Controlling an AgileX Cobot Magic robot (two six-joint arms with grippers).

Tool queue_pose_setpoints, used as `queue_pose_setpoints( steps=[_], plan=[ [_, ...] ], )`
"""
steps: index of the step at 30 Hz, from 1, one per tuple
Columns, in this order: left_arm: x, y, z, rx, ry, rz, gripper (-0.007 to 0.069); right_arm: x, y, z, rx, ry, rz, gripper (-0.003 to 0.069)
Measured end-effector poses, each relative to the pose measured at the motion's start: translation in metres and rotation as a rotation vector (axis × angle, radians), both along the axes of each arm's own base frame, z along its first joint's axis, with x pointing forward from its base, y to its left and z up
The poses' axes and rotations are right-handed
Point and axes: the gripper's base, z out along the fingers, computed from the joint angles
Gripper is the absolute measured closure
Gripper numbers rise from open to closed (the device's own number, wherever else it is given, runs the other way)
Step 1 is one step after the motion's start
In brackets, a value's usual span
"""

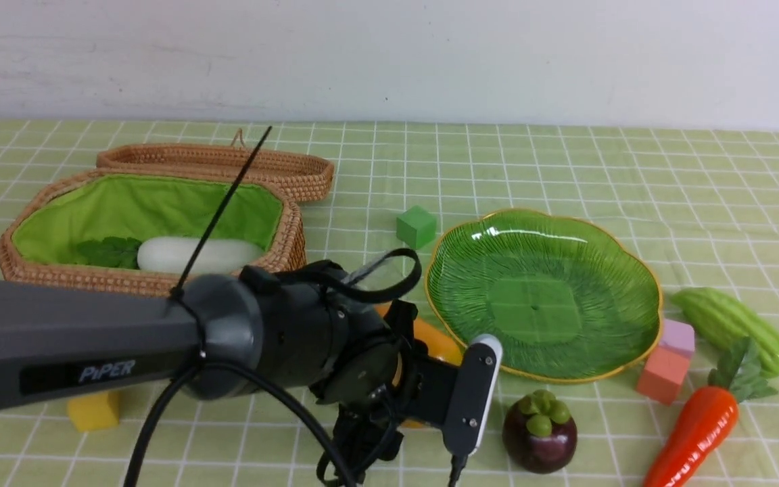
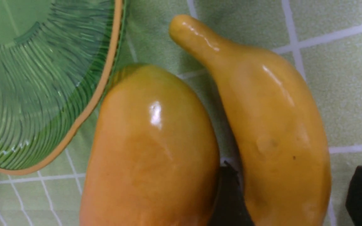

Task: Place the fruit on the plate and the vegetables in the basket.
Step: Use the left arm to grab a banana and put it into the right plate

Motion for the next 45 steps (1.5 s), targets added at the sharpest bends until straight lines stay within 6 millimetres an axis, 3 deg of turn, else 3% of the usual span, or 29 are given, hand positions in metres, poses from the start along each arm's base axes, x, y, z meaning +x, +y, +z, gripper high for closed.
queue_pose_setpoints(
  steps=[5,12,23,28,31,38,42,45],
  plan=[
    [0.006,0.001,0.007,-0.014,0.015,0.04,0.0169,0.0,0.0,0.0,0.001,-0.001,0.0,0.0501],
    [0.017,0.021,0.001,0.022,0.095,0.069,0.0194,0.0,0.0,0.0,0.001,-0.001,0.0,0.0501],
    [0.016,0.014,-0.011,0.02,0.151,0.003,0.02,0.0,0.0,0.0,0.0,-0.001,-0.001,0.0497],
    [0.015,0.015,-0.008,0.019,0.155,0.003,0.0286,0.0,0.0,-0.001,-0.003,0.006,0.003,0.0491],
    [0.008,0.018,0.003,0.013,0.186,0.016,0.03,0.0,0.0,-0.001,-0.002,0.007,0.003,0.0489],
    [-0.016,0.031,0.06,-0.061,0.214,0.039,0.03,0.0,0.0,0.0,-0.001,0.005,0.003,0.0482],
    [-0.028,0.035,0.095,-0.186,0.175,0.05,0.03,0.0,0.0,0.0,-0.001,0.006,0.002,0.048],
    [-0.024,0.029,0.107,-0.289,0.111,0.059,0.03,0.0,0.0,0.0,0.003,0.002,0.001,0.0479]
  ],
)
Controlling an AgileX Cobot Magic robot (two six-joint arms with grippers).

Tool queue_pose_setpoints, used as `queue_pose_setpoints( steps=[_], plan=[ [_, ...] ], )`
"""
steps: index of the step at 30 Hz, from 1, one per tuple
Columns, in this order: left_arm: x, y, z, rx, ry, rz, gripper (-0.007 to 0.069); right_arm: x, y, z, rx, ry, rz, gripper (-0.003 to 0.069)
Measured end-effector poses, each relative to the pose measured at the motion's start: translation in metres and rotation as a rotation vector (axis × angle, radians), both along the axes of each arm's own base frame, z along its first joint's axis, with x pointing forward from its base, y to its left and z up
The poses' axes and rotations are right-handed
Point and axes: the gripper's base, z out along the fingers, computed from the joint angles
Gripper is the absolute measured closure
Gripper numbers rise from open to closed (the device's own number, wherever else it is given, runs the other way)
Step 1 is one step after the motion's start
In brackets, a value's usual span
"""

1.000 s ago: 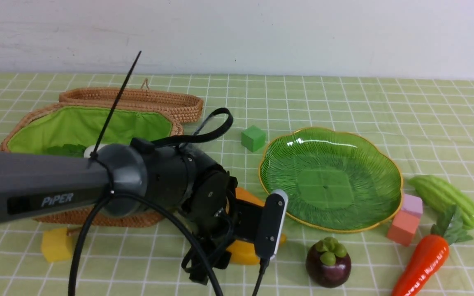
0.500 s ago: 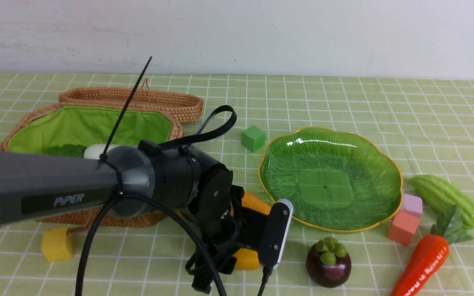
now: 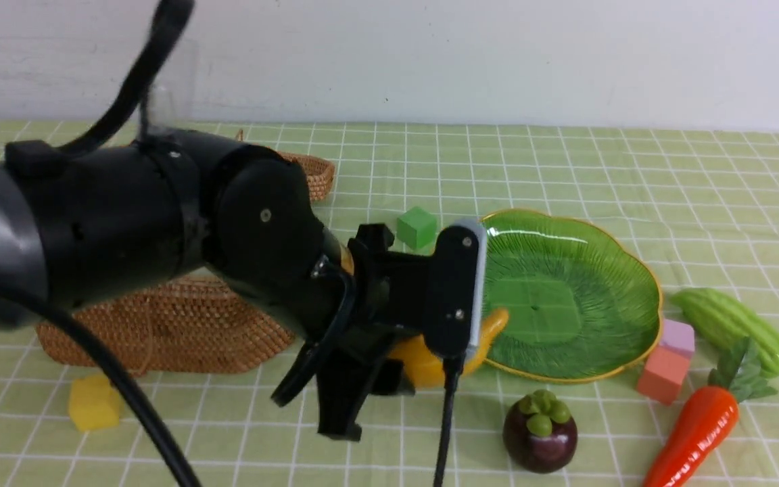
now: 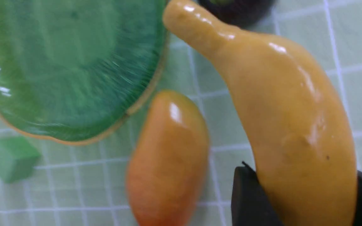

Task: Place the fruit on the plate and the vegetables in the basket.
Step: Use the left arm to grab a banana and put it into the right plate, then grab the mango with your left arm and place it on the right plate

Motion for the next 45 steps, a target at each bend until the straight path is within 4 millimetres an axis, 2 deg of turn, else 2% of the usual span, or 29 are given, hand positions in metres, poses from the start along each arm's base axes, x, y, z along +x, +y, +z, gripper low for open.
queue_pose_setpoints(
  steps=[1,3,4,5,6,8,9,10,11,12,15,18,20,21,23,24,26,28,31,32,36,39,41,42,44,45],
  plan=[
    [0.005,-0.004,0.002,-0.035,-0.02,0.013,0.03,0.0,0.0,0.001,0.004,-0.006,-0.004,0.0478],
    [0.029,-0.025,0.009,-0.158,-0.076,0.063,0.03,0.004,-0.002,0.002,-0.01,-0.048,-0.035,0.0476],
    [0.032,-0.028,0.006,-0.164,-0.067,0.069,0.03,0.004,-0.003,0.002,-0.015,-0.051,-0.038,0.0476],
    [0.05,-0.044,0.007,-0.222,-0.072,0.093,0.03,0.007,-0.007,0.002,-0.046,-0.078,-0.08,0.0477],
    [0.052,-0.046,0.007,-0.227,-0.07,0.095,0.03,0.008,-0.007,0.002,-0.049,-0.079,-0.085,0.0476],
    [0.079,-0.071,-0.006,-0.281,-0.031,0.129,0.03,0.011,-0.012,0.001,-0.054,-0.07,-0.153,0.0473],
    [0.08,-0.072,-0.002,-0.291,-0.037,0.129,0.03,0.011,-0.012,0.001,-0.048,-0.061,-0.161,0.0473],
    [0.096,-0.085,-0.013,-0.309,-0.023,0.146,0.03,0.011,-0.014,0.0,-0.043,-0.028,-0.194,0.047],
    [0.098,-0.087,-0.01,-0.32,-0.028,0.148,0.03,0.011,-0.014,-0.001,-0.043,-0.022,-0.197,0.047],
    [0.11,-0.097,-0.016,-0.336,-0.028,0.159,0.03,0.011,-0.016,-0.004,-0.043,0.023,-0.218,0.0468],
    [0.125,-0.109,-0.025,-0.352,-0.031,0.168,0.03,0.008,-0.017,-0.009,-0.072,0.088,-0.227,0.0464],
    [0.128,-0.115,-0.032,-0.355,-0.027,0.167,0.029,0.007,-0.018,-0.011,-0.093,0.109,-0.23,0.0463],
    [0.126,-0.12,-0.034,-0.356,-0.025,0.16,0.0227,0.007,-0.019,-0.011,-0.102,0.105,-0.235,0.0463],
    [0.126,-0.12,-0.035,-0.354,-0.024,0.158,0.0218,0.007,-0.019,-0.011,-0.102,0.105,-0.235,0.0463],
    [0.125,-0.122,-0.035,-0.353,-0.02,0.154,0.0134,0.008,-0.019,-0.011,-0.106,0.103,-0.237,0.0463],
    [0.124,-0.122,-0.035,-0.355,-0.02,0.154,0.0053,0.008,-0.019,-0.011,-0.107,0.103,-0.238,0.0463],
    [0.124,-0.122,-0.035,-0.358,-0.016,0.157,0.0,0.008,-0.02,-0.012,-0.108,0.103,-0.238,0.0463],
    [0.124,-0.122,-0.035,-0.361,-0.008,0.163,-0.0031,0.008,-0.02,-0.012,-0.108,0.103,-0.238,0.0461],
    [0.122,-0.121,-0.032,-0.367,0.022,0.177,-0.0032,0.008,-0.02,-0.012,-0.11,0.101,-0.237,0.0461],
    [0.12,-0.12,-0.029,-0.372,0.043,0.189,-0.0021,0.008,-0.02,-0.012,-0.113,0.099,-0.236,0.046],
    [0.098,-0.108,0.008,-0.401,0.237,0.299,0.0111,0.007,-0.02,-0.013,-0.131,0.112,-0.233,0.0459],
    [0.075,-0.089,0.045,-0.395,0.373,0.419,0.0312,0.006,-0.021,-0.015,-0.146,0.13,-0.231,0.0459],
    [0.058,-0.073,0.069,-0.38,0.443,0.519,0.0472,0.006,-0.021,-0.015,-0.149,0.132,-0.231,0.0456],
    [0.053,-0.068,0.075,-0.357,0.462,0.549,0.0543,0.006,-0.021,-0.015,-0.149,0.132,-0.231,0.0455],
    [0.045,-0.055,0.083,-0.281,0.449,0.581,0.0634,0.006,-0.021,-0.015,-0.149,0.132,-0.231,0.0454],
    [0.044,-0.05,0.085,-0.244,0.427,0.579,0.0638,0.006,-0.021,-0.015,-0.149,0.132,-0.231,0.0453]
  ],
)
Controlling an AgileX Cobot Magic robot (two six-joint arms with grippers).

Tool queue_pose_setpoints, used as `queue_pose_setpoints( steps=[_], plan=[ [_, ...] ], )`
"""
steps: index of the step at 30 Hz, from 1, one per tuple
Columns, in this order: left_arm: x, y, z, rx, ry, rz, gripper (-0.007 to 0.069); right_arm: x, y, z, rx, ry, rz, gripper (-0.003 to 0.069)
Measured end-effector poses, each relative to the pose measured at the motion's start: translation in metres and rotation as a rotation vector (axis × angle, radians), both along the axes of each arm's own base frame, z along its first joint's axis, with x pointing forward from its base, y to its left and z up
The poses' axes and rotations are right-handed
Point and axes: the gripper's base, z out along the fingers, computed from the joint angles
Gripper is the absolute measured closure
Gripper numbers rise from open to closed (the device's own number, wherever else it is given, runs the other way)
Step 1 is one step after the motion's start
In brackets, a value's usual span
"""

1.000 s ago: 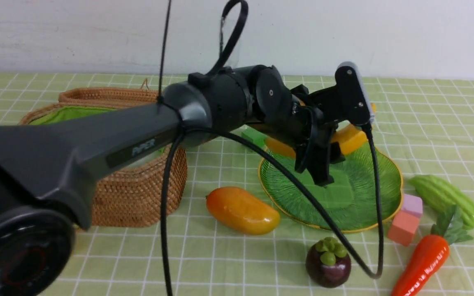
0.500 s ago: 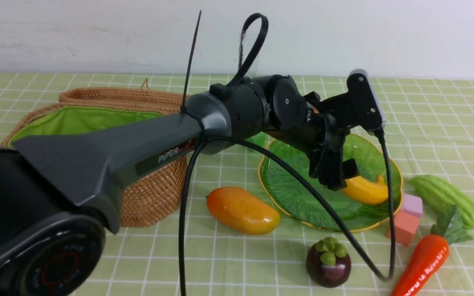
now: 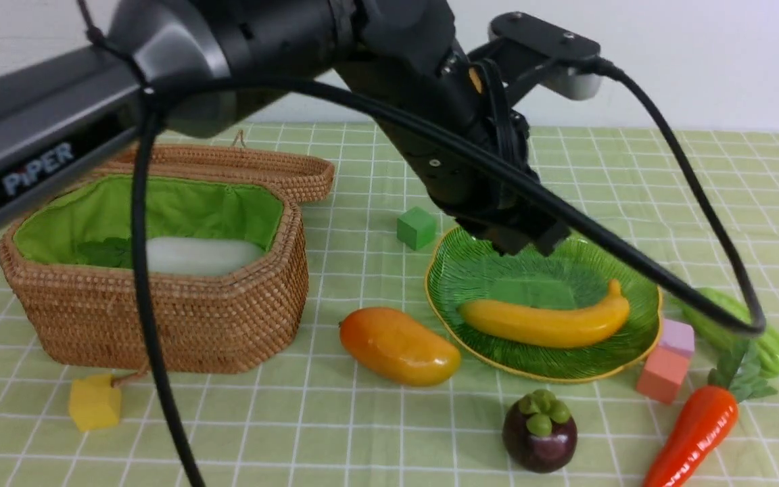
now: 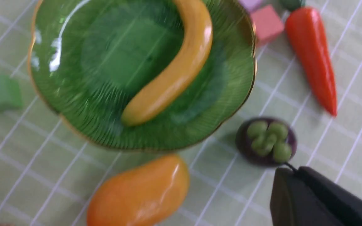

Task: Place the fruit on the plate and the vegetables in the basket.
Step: Grab the mango with your left arm and place it on the right plate

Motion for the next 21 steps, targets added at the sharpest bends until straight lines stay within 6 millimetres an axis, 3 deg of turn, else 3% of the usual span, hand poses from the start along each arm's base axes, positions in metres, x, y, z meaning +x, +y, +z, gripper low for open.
queue_pose_setpoints(
  steps=[5,10,14,17,18,19,21],
  plan=[
    [-0.006,0.019,-0.006,0.21,-0.059,-0.115,0.0638,0.0,0.0,0.0,-0.002,0.003,0.0,0.0448],
    [-0.013,0.026,-0.032,0.315,-0.032,-0.239,0.0585,-0.001,0.0,-0.001,-0.009,0.015,0.0,0.0448],
    [-0.008,0.023,-0.067,0.367,-0.089,-0.372,0.0339,-0.002,-0.001,-0.003,-0.036,0.021,0.015,0.0447],
    [0.005,0.013,-0.095,0.39,-0.16,-0.455,0.009,-0.003,-0.001,-0.004,-0.059,0.027,0.028,0.0447],
    [0.006,0.013,-0.096,0.393,-0.157,-0.456,0.0076,-0.003,-0.001,-0.004,-0.059,0.027,0.029,0.0447],
    [0.013,0.008,-0.111,0.407,-0.179,-0.482,0.001,-0.003,-0.001,-0.004,-0.062,0.028,0.03,0.0447],
    [0.02,0.003,-0.127,0.426,-0.203,-0.515,-0.0028,-0.003,-0.001,-0.004,-0.064,0.029,0.031,0.0447]
  ],
)
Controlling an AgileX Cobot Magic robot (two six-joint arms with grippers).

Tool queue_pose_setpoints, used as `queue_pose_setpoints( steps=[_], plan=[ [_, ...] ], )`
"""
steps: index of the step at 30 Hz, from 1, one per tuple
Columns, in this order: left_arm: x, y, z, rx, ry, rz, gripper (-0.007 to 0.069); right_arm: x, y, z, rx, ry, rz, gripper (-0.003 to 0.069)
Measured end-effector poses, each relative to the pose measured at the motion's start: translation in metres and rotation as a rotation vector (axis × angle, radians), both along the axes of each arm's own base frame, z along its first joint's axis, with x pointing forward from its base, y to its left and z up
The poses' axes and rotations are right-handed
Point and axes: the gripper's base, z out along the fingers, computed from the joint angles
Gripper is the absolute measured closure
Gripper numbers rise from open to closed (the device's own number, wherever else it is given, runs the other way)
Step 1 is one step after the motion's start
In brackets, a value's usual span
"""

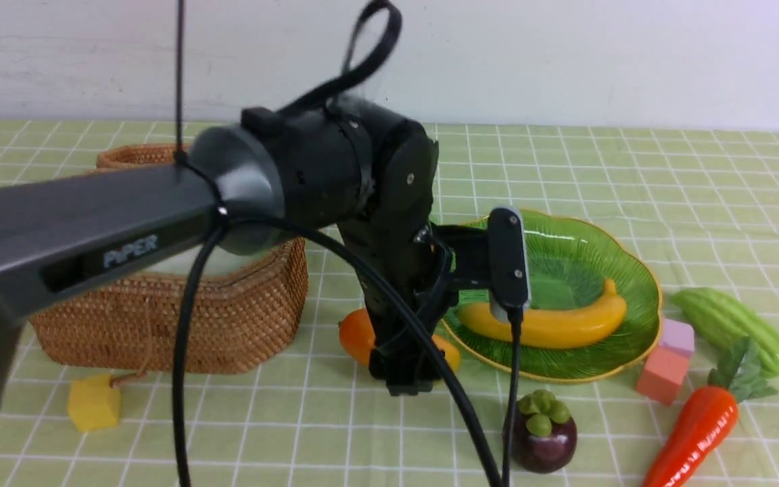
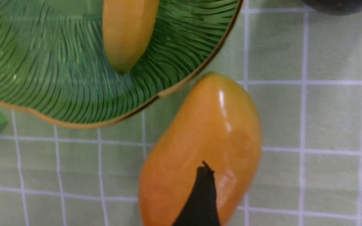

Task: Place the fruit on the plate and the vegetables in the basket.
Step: Grab the mango with your left arm and place it on the right plate

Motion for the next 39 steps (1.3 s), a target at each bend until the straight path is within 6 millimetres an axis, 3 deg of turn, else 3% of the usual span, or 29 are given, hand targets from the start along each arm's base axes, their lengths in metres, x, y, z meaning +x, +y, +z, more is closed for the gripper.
queue_pose_setpoints(
  steps=[3,8,10,16,24,33,36,39],
  plan=[
    [0.01,-0.005,-0.028,0.056,-0.01,-0.045,-0.0027,0.0,0.0,0.0,-0.001,0.002,0.0,0.0447],
    [0.02,-0.008,-0.048,0.07,-0.038,-0.057,0.0023,0.0,0.0,0.0,-0.003,0.005,0.0,0.0447],
    [0.023,-0.004,-0.067,0.103,0.01,-0.038,0.006,0.0,0.0,0.0,-0.003,0.005,0.0,0.0447],
    [0.022,0.0,-0.069,0.122,0.05,0.01,0.0134,0.0,0.0,0.0,-0.003,0.004,0.001,0.0448],
    [0.017,0.001,-0.054,0.078,0.081,0.037,0.0153,0.0,0.0,0.0,0.003,0.0,0.002,0.0448],
    [0.006,0.006,-0.011,-0.006,0.063,0.127,-0.0003,0.0,0.0,0.0,-0.004,-0.004,0.008,0.0448],
    [0.0,0.015,0.001,0.028,0.089,0.142,-0.0014,0.0,0.0,0.0,-0.009,-0.007,0.014,0.0448],
    [0.001,0.024,-0.002,0.058,0.093,0.152,-0.0014,0.0,0.001,0.0,-0.008,-0.007,0.016,0.0448]
  ],
)
